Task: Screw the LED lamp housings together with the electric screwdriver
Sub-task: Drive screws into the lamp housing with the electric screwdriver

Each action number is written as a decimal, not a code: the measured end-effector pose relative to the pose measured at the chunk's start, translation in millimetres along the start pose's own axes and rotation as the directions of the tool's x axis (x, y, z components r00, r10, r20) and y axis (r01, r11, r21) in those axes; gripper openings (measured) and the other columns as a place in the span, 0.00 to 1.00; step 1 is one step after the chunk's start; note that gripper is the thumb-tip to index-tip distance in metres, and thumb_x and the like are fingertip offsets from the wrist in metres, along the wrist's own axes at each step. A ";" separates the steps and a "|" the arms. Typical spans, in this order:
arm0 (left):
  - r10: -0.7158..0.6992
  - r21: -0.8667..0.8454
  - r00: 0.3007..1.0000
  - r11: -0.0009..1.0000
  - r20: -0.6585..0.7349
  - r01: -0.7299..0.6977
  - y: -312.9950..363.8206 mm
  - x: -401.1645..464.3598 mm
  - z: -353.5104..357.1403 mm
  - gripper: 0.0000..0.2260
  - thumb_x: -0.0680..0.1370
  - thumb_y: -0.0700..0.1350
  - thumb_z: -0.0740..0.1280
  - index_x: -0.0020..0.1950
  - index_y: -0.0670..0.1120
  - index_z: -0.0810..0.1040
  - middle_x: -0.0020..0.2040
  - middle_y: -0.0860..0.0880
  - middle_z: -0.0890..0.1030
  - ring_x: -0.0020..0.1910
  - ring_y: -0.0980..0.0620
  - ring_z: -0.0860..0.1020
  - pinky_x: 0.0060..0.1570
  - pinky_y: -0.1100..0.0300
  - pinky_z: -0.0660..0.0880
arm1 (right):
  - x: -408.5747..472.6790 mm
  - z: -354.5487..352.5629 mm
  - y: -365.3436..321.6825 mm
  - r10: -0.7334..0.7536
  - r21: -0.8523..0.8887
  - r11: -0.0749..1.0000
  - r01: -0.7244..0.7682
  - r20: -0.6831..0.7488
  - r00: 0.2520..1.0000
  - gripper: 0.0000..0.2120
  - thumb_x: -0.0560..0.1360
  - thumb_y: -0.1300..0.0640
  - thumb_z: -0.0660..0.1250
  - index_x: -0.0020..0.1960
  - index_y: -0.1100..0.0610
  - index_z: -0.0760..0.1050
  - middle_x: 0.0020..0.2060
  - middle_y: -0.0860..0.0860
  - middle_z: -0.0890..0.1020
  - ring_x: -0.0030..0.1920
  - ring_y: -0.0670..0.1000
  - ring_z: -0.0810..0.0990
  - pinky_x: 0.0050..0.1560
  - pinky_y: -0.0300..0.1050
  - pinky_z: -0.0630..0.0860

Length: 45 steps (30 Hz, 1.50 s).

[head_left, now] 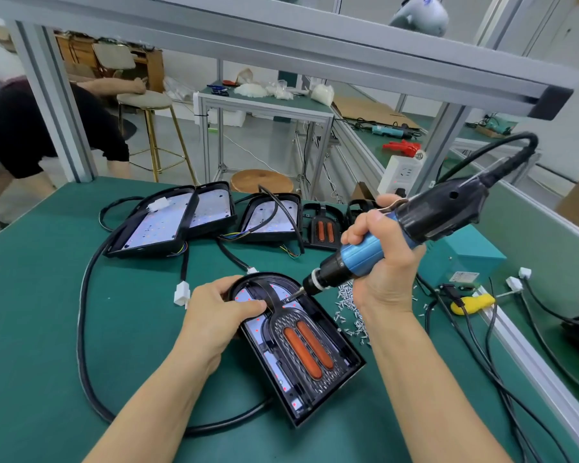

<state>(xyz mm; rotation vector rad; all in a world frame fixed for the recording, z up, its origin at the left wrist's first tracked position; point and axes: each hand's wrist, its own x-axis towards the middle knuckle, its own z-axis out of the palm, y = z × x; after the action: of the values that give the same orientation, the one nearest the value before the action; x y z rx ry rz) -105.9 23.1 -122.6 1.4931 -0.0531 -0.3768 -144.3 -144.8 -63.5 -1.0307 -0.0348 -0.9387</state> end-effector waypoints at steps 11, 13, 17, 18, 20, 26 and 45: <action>-0.049 -0.013 0.999 0.999 0.004 0.049 -7.1 4.4 -2.9 0.13 0.68 0.28 0.70 0.46 0.43 0.83 0.36 0.46 0.85 0.29 0.52 0.80 0.27 0.63 0.76 | -0.1 0.9 5.1 0.018 -0.013 1.000 -0.016 0.147 0.989 0.13 0.66 0.66 0.66 0.31 0.49 0.74 0.26 0.47 0.72 0.27 0.48 0.71 0.33 0.41 0.70; -0.061 -0.005 0.998 0.998 0.001 0.061 -8.1 6.1 -3.5 0.13 0.68 0.29 0.70 0.46 0.43 0.83 0.37 0.45 0.85 0.29 0.51 0.80 0.29 0.62 0.77 | -0.6 2.3 6.3 0.009 -0.001 1.000 -0.009 0.189 0.982 0.11 0.65 0.65 0.66 0.34 0.49 0.74 0.27 0.47 0.74 0.26 0.47 0.72 0.32 0.41 0.71; -0.107 -0.007 0.994 0.994 -0.001 0.107 -10.3 6.7 -5.3 0.12 0.69 0.29 0.70 0.45 0.44 0.83 0.37 0.44 0.85 0.30 0.50 0.81 0.33 0.60 0.78 | -1.3 2.6 11.5 0.039 0.016 0.999 -0.044 0.220 0.975 0.07 0.63 0.61 0.68 0.37 0.50 0.75 0.27 0.50 0.73 0.26 0.48 0.72 0.32 0.41 0.72; -0.116 -0.011 0.993 0.993 -0.001 0.116 -10.4 6.5 -5.3 0.11 0.69 0.29 0.70 0.45 0.43 0.83 0.37 0.44 0.85 0.30 0.50 0.81 0.33 0.60 0.78 | -1.5 2.5 12.8 0.051 0.020 0.998 -0.056 0.216 0.975 0.06 0.63 0.61 0.68 0.37 0.51 0.75 0.27 0.50 0.72 0.26 0.49 0.71 0.32 0.41 0.72; -0.127 -0.013 0.992 0.992 -0.006 0.127 -9.7 6.2 -4.6 0.11 0.69 0.29 0.70 0.44 0.43 0.83 0.36 0.44 0.85 0.29 0.50 0.81 0.34 0.59 0.78 | -1.7 0.9 14.0 0.052 0.012 0.998 -0.056 0.208 0.977 0.07 0.63 0.61 0.68 0.38 0.51 0.76 0.28 0.50 0.72 0.26 0.49 0.72 0.32 0.41 0.72; -0.146 -0.025 0.989 0.989 -0.019 0.146 -9.8 6.6 -4.9 0.10 0.70 0.29 0.69 0.43 0.42 0.83 0.33 0.45 0.84 0.27 0.51 0.80 0.32 0.60 0.78 | 0.1 -1.0 9.5 0.041 0.027 0.999 -0.043 0.042 0.998 0.09 0.64 0.67 0.66 0.42 0.56 0.73 0.26 0.50 0.74 0.26 0.48 0.72 0.31 0.40 0.72; 0.488 0.771 0.830 0.406 0.270 -0.490 25.9 -14.5 35.6 0.06 0.71 0.43 0.71 0.46 0.52 0.84 0.46 0.52 0.81 0.52 0.46 0.72 0.55 0.51 0.69 | -5.4 -64.2 -71.8 0.016 0.214 0.975 0.051 -0.298 0.954 0.04 0.70 0.60 0.63 0.43 0.53 0.70 0.28 0.47 0.73 0.27 0.44 0.71 0.34 0.36 0.72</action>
<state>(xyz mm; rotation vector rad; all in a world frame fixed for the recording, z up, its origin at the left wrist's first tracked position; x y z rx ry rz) -123.4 -6.3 -91.3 2.3128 -0.7705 0.1995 -221.1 -201.5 -49.8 -0.6774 0.1027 -1.0738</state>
